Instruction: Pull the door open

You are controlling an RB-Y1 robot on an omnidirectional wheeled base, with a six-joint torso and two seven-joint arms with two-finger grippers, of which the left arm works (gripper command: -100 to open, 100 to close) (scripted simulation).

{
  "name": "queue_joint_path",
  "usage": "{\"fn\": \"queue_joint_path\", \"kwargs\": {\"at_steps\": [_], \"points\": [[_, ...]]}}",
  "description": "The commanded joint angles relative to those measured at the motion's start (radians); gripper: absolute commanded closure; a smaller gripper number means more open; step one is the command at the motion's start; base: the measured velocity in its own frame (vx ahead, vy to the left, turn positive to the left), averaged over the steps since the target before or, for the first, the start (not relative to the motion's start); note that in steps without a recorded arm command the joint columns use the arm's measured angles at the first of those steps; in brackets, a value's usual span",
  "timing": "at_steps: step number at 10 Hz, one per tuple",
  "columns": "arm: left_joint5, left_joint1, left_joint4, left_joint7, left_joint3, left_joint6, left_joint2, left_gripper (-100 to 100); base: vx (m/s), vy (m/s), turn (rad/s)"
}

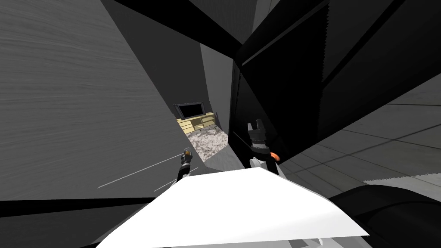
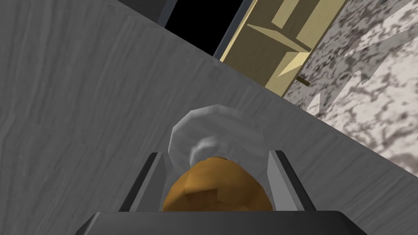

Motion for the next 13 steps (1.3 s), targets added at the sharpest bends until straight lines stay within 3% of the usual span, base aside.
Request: {"fn": "queue_joint_path", "kwargs": {"at_steps": [1, 13], "points": [[0.016, -0.003, 0.005, 0.050, -0.008, 0.000, 0.002, 100, -0.037, 0.000, -0.033], [0.103, -0.026, 0.032, 0.334, -0.058, -0.004, 0.021, 100, -0.037, 0.006, -0.033]]}}
